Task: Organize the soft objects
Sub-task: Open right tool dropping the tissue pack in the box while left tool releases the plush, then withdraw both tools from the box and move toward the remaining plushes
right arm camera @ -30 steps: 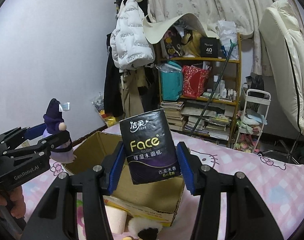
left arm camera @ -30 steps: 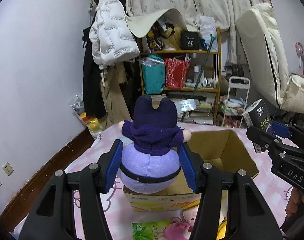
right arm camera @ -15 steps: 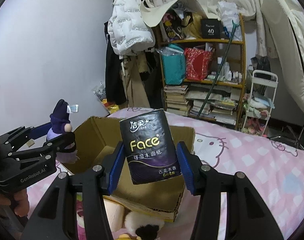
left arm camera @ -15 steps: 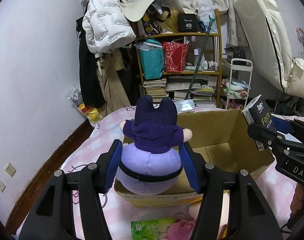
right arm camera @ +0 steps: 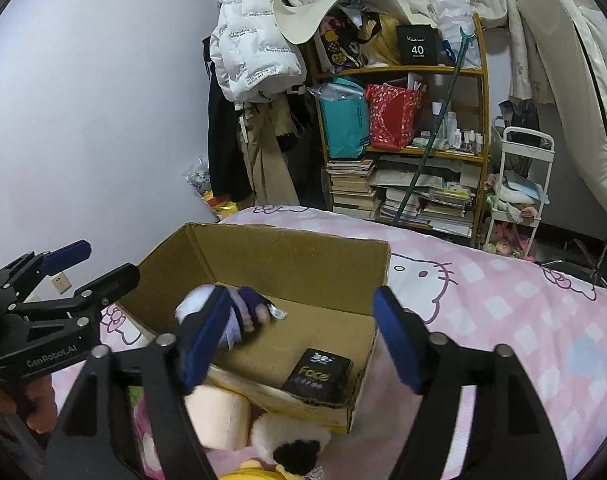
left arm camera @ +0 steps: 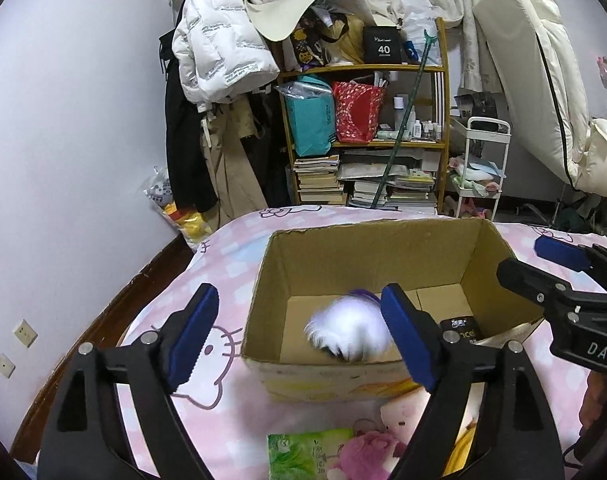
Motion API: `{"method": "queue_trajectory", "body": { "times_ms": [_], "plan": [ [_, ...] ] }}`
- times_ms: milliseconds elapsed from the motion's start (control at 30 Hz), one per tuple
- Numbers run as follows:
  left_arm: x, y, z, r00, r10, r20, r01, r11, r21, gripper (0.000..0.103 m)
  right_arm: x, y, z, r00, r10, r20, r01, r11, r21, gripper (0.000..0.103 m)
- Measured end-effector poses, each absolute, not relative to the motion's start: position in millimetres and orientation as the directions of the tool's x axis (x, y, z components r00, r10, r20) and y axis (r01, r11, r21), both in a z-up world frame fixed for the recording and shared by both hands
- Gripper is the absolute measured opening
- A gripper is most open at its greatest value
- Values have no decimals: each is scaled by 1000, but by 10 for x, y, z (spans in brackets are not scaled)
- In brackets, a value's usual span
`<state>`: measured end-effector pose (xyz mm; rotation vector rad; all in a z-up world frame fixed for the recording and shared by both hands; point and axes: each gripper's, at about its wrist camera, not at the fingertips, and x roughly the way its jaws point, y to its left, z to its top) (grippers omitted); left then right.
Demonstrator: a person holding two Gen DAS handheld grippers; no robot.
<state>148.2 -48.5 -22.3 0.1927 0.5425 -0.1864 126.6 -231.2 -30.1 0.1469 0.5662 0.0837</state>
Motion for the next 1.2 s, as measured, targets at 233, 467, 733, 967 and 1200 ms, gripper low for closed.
{"method": "queue_trajectory", "body": {
  "times_ms": [233, 467, 733, 967, 1200],
  "plan": [
    [1248, -305, -67, 859, -109, -501, 194, 974, 120, 98, 1128, -2266, -191, 846, 120, -520, -43, 987, 157, 95],
    [1042, -234, -25, 846, -112, -521, 208, 969, 130, 101, 899, -2157, -74, 851, 104, -515, -45, 991, 126, 101],
    [786, -205, 30, 812, -109, -574, 213, 970, 116, 101, 655, -2086, -33, 844, 84, -530, -28, 993, 114, 102],
    [629, -153, 29, 792, -100, -602, 209, 971, 114, 101, 432, -2096, -32, 833, 75, -549, -3, 992, 130, 102],
    [597, -146, -56, 765, -103, -635, 229, 966, 119, 101, 317, -2078, -123, 799, 77, -596, 3, 991, 132, 102]
  ]
}}
